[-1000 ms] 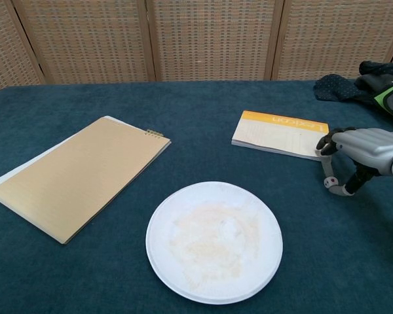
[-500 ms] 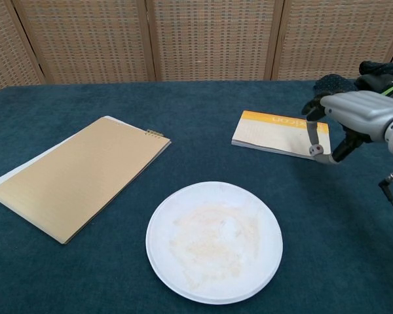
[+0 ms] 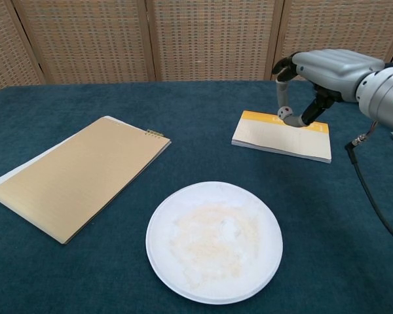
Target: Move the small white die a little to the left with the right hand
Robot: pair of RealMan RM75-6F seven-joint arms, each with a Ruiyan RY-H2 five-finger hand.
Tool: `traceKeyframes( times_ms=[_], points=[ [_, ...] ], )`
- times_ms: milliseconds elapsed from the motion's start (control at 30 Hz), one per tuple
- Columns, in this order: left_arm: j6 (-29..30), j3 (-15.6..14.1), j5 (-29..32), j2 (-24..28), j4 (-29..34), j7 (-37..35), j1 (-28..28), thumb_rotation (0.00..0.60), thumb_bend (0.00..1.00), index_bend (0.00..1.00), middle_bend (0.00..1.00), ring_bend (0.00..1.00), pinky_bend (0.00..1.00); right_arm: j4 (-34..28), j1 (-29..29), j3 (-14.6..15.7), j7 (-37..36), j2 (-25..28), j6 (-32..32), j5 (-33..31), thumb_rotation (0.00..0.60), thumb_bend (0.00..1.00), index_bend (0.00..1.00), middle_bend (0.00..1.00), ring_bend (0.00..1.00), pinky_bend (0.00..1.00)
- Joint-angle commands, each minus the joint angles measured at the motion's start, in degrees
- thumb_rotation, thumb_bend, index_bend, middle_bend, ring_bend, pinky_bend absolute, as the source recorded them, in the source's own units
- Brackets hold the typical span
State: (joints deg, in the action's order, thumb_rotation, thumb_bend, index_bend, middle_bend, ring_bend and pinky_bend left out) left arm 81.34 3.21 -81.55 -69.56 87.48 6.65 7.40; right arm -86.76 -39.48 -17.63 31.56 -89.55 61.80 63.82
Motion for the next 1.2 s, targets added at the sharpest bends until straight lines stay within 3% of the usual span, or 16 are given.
traceKeyframes(
  times_ms=[33,167,500,700,1033,1200],
  points=[
    [-0.06,0.10,0.19,0.09,-0.13,-0.34,-0.02,0.600,0.00,0.00,0.00,0.00,0.00,-0.09,-0.26,0.31,0.26,-0.18,-0.02,-0.29,0.600,0.42,0.46,0.13,0.00,0.02],
    [-0.09,0.02,0.03,0.10,-0.17,-0.35,0.02,0.600,0.00,0.00,0.00,0.00,0.00,-0.13,-0.47,0.84,0.52,-0.26,0.01,-0.63,0.600,0.37,0.32,0.06,0.00,0.00],
    [0.09,-0.19,-0.46,0.01,0.16,0.30,0.07,0.600,0.00,0.00,0.00,0.00,0.00,-1.24,0.35,1.99,0.33,1.36,1.05,-1.07,0.600,0.33,0.30,0.04,0.00,0.00],
    [0.37,-0.35,-0.78,0.02,0.35,0.53,-0.02,0.600,0.00,0.00,0.00,0.00,0.00,-2.71,2.81,4.18,-1.17,3.95,3.34,0.71,0.600,0.32,0.25,0.00,0.00,0.00],
    [1.45,-0.60,-1.21,0.11,0.37,0.58,-0.63,0.600,0.00,0.00,0.00,0.00,0.00,-4.53,13.80,14.32,-9.26,10.85,12.77,10.41,0.600,0.25,0.04,0.00,0.00,0.00],
    [2.02,-0.80,-1.64,-0.20,0.40,1.34,-0.87,0.600,0.00,0.00,0.00,0.00,0.00,-1.68,20.03,19.52,-14.93,12.43,19.73,17.06,0.600,0.24,0.00,0.00,0.00,0.00]
  ],
)
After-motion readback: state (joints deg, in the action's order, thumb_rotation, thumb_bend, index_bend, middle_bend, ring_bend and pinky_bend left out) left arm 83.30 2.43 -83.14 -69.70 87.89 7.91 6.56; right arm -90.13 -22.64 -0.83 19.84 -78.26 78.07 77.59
